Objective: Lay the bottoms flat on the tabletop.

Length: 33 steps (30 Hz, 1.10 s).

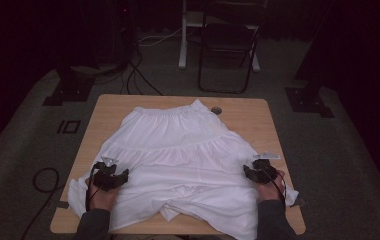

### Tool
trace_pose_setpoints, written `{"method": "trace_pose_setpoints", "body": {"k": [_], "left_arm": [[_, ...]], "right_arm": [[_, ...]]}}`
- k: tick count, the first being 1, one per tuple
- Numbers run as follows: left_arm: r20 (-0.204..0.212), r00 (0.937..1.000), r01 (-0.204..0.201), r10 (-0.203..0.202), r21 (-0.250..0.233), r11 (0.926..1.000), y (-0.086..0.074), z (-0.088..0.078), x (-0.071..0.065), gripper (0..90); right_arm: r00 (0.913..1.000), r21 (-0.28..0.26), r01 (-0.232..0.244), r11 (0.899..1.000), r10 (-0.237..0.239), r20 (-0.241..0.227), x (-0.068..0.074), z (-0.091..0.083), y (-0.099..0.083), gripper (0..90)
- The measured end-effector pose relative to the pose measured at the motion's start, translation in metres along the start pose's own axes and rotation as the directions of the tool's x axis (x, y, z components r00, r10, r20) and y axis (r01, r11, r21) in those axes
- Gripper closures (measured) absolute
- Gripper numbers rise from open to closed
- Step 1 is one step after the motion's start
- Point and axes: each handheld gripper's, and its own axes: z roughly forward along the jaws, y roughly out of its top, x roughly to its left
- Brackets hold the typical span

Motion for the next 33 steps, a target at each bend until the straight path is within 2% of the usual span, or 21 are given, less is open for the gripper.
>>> {"method": "trace_pose_setpoints", "body": {"k": [4,9,19,21,22,23,24,25,26,27,28,29,30,31,32,33], "left_arm": [[0.012,0.9999,-0.012,0.012,-0.032,0.9994,-0.006,-0.002,0.000,43.3],[0.017,0.9996,-0.021,0.022,-0.037,0.9991,-0.015,-0.009,0.000,43.3],[-0.008,0.9999,0.008,-0.009,-0.026,0.9996,-0.036,-0.030,-0.009,43.3],[-0.027,0.9992,0.029,-0.029,-0.020,0.9994,-0.042,-0.036,-0.013,43.4],[-0.037,0.9983,0.045,-0.045,0.000,0.9990,-0.043,-0.039,-0.017,43.3],[-0.037,0.9983,0.045,-0.045,0.000,0.9990,-0.043,-0.039,-0.017,43.3],[-0.027,0.9980,0.058,-0.057,0.044,0.9973,-0.038,-0.041,-0.019,43.3],[-0.027,0.9980,0.058,-0.057,0.044,0.9973,-0.038,-0.041,-0.019,43.2],[0.000,0.9971,0.077,-0.077,0.041,0.9962,-0.029,-0.044,-0.021,42.9],[0.000,0.9971,0.077,-0.077,0.041,0.9962,-0.029,-0.044,-0.021,42.8],[0.023,0.9969,0.075,-0.075,0.001,0.9972,-0.018,-0.050,-0.025,41.9],[0.023,0.9969,0.075,-0.075,0.001,0.9972,-0.018,-0.050,-0.025,41.5],[0.037,0.9973,0.065,-0.064,-0.042,0.9970,-0.004,-0.054,-0.030,41.0],[0.037,0.9973,0.065,-0.064,-0.042,0.9970,-0.004,-0.054,-0.030,40.6],[0.042,0.9979,0.052,-0.049,-0.066,0.9965,0.009,-0.053,-0.032,40.4],[0.042,0.9979,0.052,-0.049,-0.066,0.9965,0.009,-0.053,-0.032,40.3]], "right_arm": [[1.0000,-0.003,0.003,1.000,-0.003,-0.004,-0.001,-0.005,-0.004,68.3],[0.9997,0.003,-0.014,1.000,0.014,-0.019,-0.005,-0.015,-0.015,78.6],[0.9996,0.023,-0.021,1.000,0.021,-0.017,-0.004,-0.041,-0.040,81.4],[0.9997,0.029,-0.024,0.999,0.024,-0.006,-0.004,-0.047,-0.046,81.9],[0.9996,0.038,-0.024,0.999,0.024,0.015,-0.002,-0.053,-0.051,81.9],[0.9996,0.038,-0.024,0.999,0.024,0.015,-0.002,-0.053,-0.051,81.9],[0.9994,0.058,-0.027,0.998,0.026,0.022,0.001,-0.056,-0.052,78.1],[0.9994,0.058,-0.027,0.998,0.026,0.022,0.001,-0.056,-0.052,78.1],[0.9995,0.057,-0.028,0.998,0.026,0.019,0.002,-0.056,-0.050,67.6],[0.9995,0.057,-0.028,0.998,0.026,0.019,0.002,-0.056,-0.050,67.6],[0.9994,0.022,-0.023,0.999,0.022,0.025,0.005,-0.056,-0.045,59.3],[0.9994,0.022,-0.023,0.999,0.022,0.025,0.005,-0.056,-0.045,59.3],[0.9995,-0.016,-0.014,1.000,0.014,0.027,0.008,-0.057,-0.037,55.2],[0.9995,-0.016,-0.014,1.000,0.014,0.027,0.008,-0.057,-0.037,55.2],[0.9996,-0.041,-0.003,0.999,0.004,0.027,0.013,-0.057,-0.025,52.9],[0.9996,-0.041,-0.003,0.999,0.004,0.027,0.013,-0.057,-0.025,52.9]]}}
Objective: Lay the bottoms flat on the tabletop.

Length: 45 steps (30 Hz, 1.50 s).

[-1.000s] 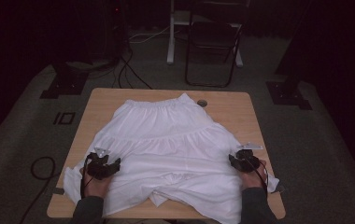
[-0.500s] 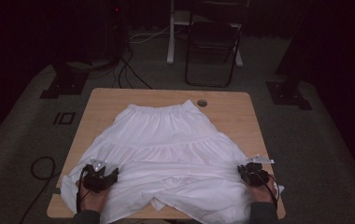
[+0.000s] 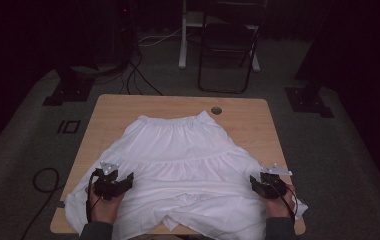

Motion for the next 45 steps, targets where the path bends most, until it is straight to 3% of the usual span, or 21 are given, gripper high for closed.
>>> {"method": "trace_pose_setpoints", "body": {"k": [1,6,9,10,13,15,19,20,22,27,34,45], "left_arm": [[-0.010,0.9999,-0.013,0.013,-0.024,0.9996,0.009,0.006,0.000,39.6],[-0.027,0.9996,-0.004,0.004,-0.013,0.9999,0.018,0.027,0.005,38.6],[-0.047,0.9984,-0.030,0.031,0.037,0.9989,0.014,0.050,0.010,37.7],[-0.047,0.9984,-0.030,0.031,0.037,0.9989,0.014,0.050,0.010,37.7],[-0.064,0.9975,-0.025,0.031,0.085,0.9961,0.002,0.064,0.015,37.0],[-0.056,0.9980,-0.025,0.029,0.070,0.9972,-0.001,0.064,0.017,36.8],[-0.060,0.9977,-0.029,0.032,0.049,0.9984,-0.005,0.062,0.017,35.9],[-0.063,0.9975,-0.029,0.031,0.019,0.9994,-0.011,0.061,0.015,35.9],[-0.057,0.9978,-0.034,0.034,0.008,0.9994,-0.015,0.059,0.013,35.8],[-0.055,0.9977,-0.039,0.039,0.006,0.9992,-0.022,0.052,0.008,35.8],[-0.045,0.9979,-0.046,0.046,0.004,0.9989,-0.042,0.033,-0.005,35.8],[-0.026,0.9974,-0.067,0.067,0.008,0.9977,-0.071,0.003,-0.024,35.9]], "right_arm": [[0.9998,-0.016,0.020,1.000,-0.020,-0.001,0.004,0.002,0.012,51.2],[0.9981,-0.021,0.061,0.998,-0.061,0.007,0.013,0.011,0.031,49.7],[0.9963,-0.019,0.086,0.996,-0.086,0.002,0.020,0.027,0.043,47.6],[0.9963,-0.019,0.086,0.996,-0.086,0.002,0.020,0.027,0.043,47.6],[0.9958,0.036,0.091,0.995,-0.091,0.009,0.021,0.051,0.042,46.9],[0.9961,0.048,0.088,0.995,-0.088,0.008,0.020,0.055,0.041,47.0],[0.9977,0.054,0.066,0.996,-0.065,-0.017,0.017,0.061,0.032,49.9],[0.9984,0.050,0.053,0.997,-0.051,-0.024,0.016,0.060,0.031,50.7],[0.9988,0.043,0.032,0.999,-0.030,-0.038,0.014,0.059,0.028,51.8],[0.9987,0.042,0.044,0.998,-0.042,-0.028,0.016,0.052,0.020,53.1],[0.9986,0.038,0.041,0.998,-0.040,-0.034,0.015,0.030,-0.002,54.0],[0.9993,0.088,0.028,0.996,-0.026,-0.028,0.010,-0.008,-0.036,55.7]]}}
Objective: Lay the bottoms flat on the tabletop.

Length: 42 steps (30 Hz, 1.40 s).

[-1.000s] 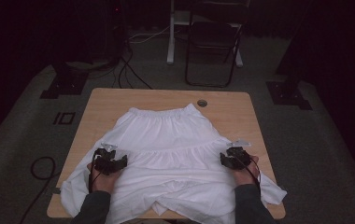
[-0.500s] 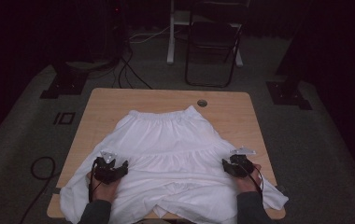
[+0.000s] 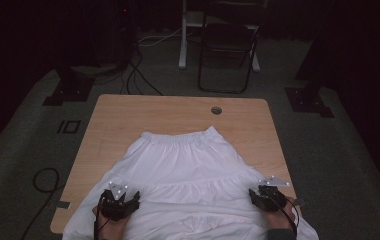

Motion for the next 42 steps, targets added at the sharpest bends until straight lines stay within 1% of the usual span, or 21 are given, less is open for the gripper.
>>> {"method": "trace_pose_setpoints", "body": {"k": [4,7,9,10,12,14,17,18,20,22,23,24,25,26,27,28,29,33,37,39,42], "left_arm": [[0.015,0.9998,-0.013,0.012,0.007,0.9999,-0.008,-0.010,-0.007,35.8],[0.028,0.9993,-0.023,0.023,0.018,0.9996,-0.009,-0.012,-0.008,35.9],[0.030,0.9993,-0.023,0.022,0.027,0.9994,-0.007,-0.012,-0.006,36.5],[0.023,0.9995,-0.023,0.022,0.034,0.9992,-0.006,-0.012,-0.005,36.9],[0.014,0.9997,-0.020,0.020,0.030,0.9993,-0.005,-0.013,-0.004,37.0],[-0.001,0.9997,-0.025,0.025,0.016,0.9996,-0.004,-0.017,-0.002,37.0],[-0.014,0.9994,-0.033,0.033,0.009,0.9994,-0.003,-0.023,0.001,37.0],[-0.017,0.9993,-0.033,0.034,0.011,0.9994,-0.003,-0.024,0.002,37.0],[-0.023,0.9991,-0.034,0.035,0.030,0.9990,-0.006,-0.023,0.004,36.9],[-0.021,0.9991,-0.035,0.036,0.058,0.9977,-0.009,-0.019,0.006,36.9],[-0.009,0.9997,-0.024,0.024,0.048,0.9986,-0.010,-0.018,0.007,36.6],[-0.007,0.9998,-0.020,0.021,0.044,0.9988,-0.010,-0.017,0.008,36.6],[-0.008,0.9997,-0.025,0.025,0.040,0.9989,-0.009,-0.016,0.007,36.6],[-0.007,0.9997,-0.025,0.025,0.033,0.9991,-0.009,-0.015,0.008,36.6],[0.005,0.9999,-0.016,0.016,0.030,0.9994,-0.008,-0.013,0.009,36.7],[0.009,0.9999,-0.012,0.011,0.019,0.9997,-0.006,-0.009,0.011,36.6],[0.012,0.9998,-0.015,0.015,0.017,0.9997,-0.004,-0.007,0.012,36.5],[0.020,0.9995,-0.024,0.024,0.020,0.9995,0.010,0.008,0.016,36.6],[0.030,0.9989,-0.035,0.035,0.004,0.9994,0.025,0.025,0.020,36.6],[0.030,0.9990,-0.032,0.032,-0.007,0.9995,0.032,0.034,0.023,36.6],[0.028,0.9990,-0.034,0.034,-0.014,0.9993,0.042,0.045,0.028,36.7]], "right_arm": [[1.0000,0.024,0.000,1.000,0.000,0.007,0.001,-0.007,-0.006,55.8],[0.9999,0.033,-0.008,0.999,0.007,0.011,0.002,-0.011,-0.010,55.7],[0.9999,0.030,-0.008,1.000,0.007,0.011,0.002,-0.012,-0.010,55.0],[1.0000,0.023,-0.001,1.000,0.001,0.007,0.002,-0.012,-0.010,53.8],[1.0000,0.003,-0.004,1.000,0.004,0.008,0.003,-0.012,-0.009,51.4],[1.0000,-0.040,0.005,0.999,-0.005,0.004,0.004,-0.015,-0.006,49.1],[0.9997,-0.085,0.026,0.996,-0.026,0.005,0.009,-0.017,-0.001,45.9],[0.9994,-0.091,0.034,0.995,-0.034,0.006,0.010,-0.017,0.000,45.4],[0.9986,-0.103,0.053,0.993,-0.054,-0.001,0.013,-0.017,0.003,44.4],[0.9974,-0.098,0.068,0.993,-0.070,-0.019,0.016,-0.014,0.005,43.7],[0.9968,-0.092,0.073,0.993,-0.076,-0.027,0.017,-0.011,0.005,43.5],[0.9965,-0.087,0.073,0.994,-0.076,-0.035,0.018,-0.009,0.006,43.3],[0.9964,-0.080,0.073,0.994,-0.076,-0.039,0.018,-0.005,0.007,43.3],[0.9963,-0.067,0.076,0.995,-0.078,-0.036,0.019,-0.001,0.007,43.5],[0.9964,-0.048,0.080,0.996,-0.081,-0.026,0.019,0.004,0.008,43.6],[0.9966,-0.028,0.078,0.997,-0.079,-0.026,0.019,0.010,0.008,43.4],[0.9974,-0.045,0.061,0.997,-0.063,-0.035,0.018,0.013,0.010,43.4],[0.9977,-0.046,0.064,0.997,-0.065,-0.019,0.017,0.022,0.020,43.4],[0.9985,-0.061,0.054,0.997,-0.054,-0.006,0.014,0.035,0.033,43.6],[0.9985,-0.067,0.055,0.996,-0.055,0.001,0.012,0.041,0.040,43.9],[0.9991,-0.080,0.042,0.996,-0.042,-0.002,0.008,0.050,0.049,44.8]]}}
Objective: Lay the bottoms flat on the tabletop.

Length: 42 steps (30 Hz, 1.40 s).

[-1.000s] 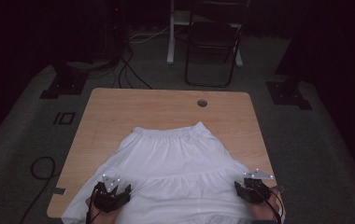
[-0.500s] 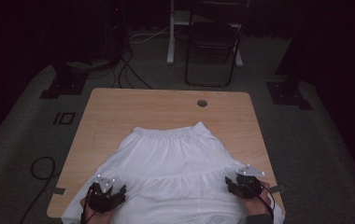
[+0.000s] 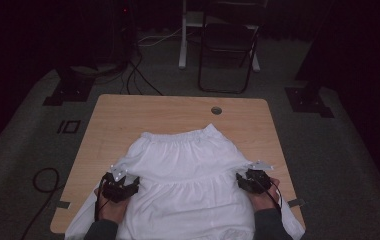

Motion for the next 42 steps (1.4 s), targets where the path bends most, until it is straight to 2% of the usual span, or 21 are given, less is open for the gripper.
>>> {"method": "trace_pose_setpoints", "body": {"k": [6,15,19,23,26,28,32,34,35,37,40,42], "left_arm": [[0.010,0.9999,-0.010,0.010,-0.005,0.9999,0.021,0.022,0.013,38.4],[-0.017,0.9998,0.003,-0.003,-0.008,1.0000,0.057,0.061,0.030,39.5],[-0.060,0.9981,-0.007,0.007,-0.009,0.9999,0.071,0.075,0.032,39.5],[-0.107,0.9939,-0.027,0.025,-0.016,0.9995,0.083,0.088,0.032,39.4],[-0.138,0.9903,-0.021,0.019,-0.014,0.9997,0.091,0.096,0.033,39.3],[-0.144,0.9896,-0.004,0.002,-0.013,0.9999,0.095,0.100,0.035,39.2],[-0.129,0.9893,0.070,-0.070,0.000,0.9975,0.099,0.104,0.040,37.1],[-0.132,0.9856,0.110,-0.106,0.023,0.9937,0.100,0.101,0.039,37.9],[-0.132,0.9856,0.110,-0.106,0.023,0.9937,0.100,0.101,0.039,41.3],[-0.152,0.9854,0.083,-0.076,0.036,0.9959,0.098,0.093,0.036,44.4],[-0.119,0.9903,0.073,-0.072,0.000,0.9973,0.096,0.077,0.038,44.7],[-0.097,0.9938,0.052,-0.053,-0.009,0.9986,0.095,0.065,0.038,44.2]], "right_arm": [[0.9999,-0.009,-0.009,1.000,0.009,0.009,-0.009,0.018,0.017,45.5],[0.9992,-0.022,-0.027,0.999,0.028,0.030,-0.025,0.049,0.046,46.6],[0.9981,-0.029,-0.042,0.999,0.043,0.044,-0.030,0.065,0.062,46.8],[0.9967,-0.041,-0.057,0.998,0.059,0.055,-0.035,0.081,0.076,47.0],[0.9944,-0.036,-0.079,0.996,0.082,0.067,-0.039,0.091,0.086,47.0],[0.9923,-0.031,-0.094,0.995,0.097,0.077,-0.040,0.098,0.094,46.9],[0.9901,-0.008,-0.111,0.994,0.111,0.086,-0.044,0.109,0.108,46.0],[0.9905,0.010,-0.111,0.994,0.110,0.083,-0.045,0.111,0.113,45.5],[0.9908,0.022,-0.110,0.994,0.108,0.081,-0.046,0.111,0.115,45.4],[0.9924,0.039,-0.099,0.994,0.096,0.077,-0.046,0.110,0.116,44.4],[0.9947,0.059,-0.078,0.995,0.074,0.072,-0.045,0.105,0.113,42.1],[0.9951,0.046,-0.075,0.996,0.072,0.069,-0.045,0.098,0.110,41.0]]}}
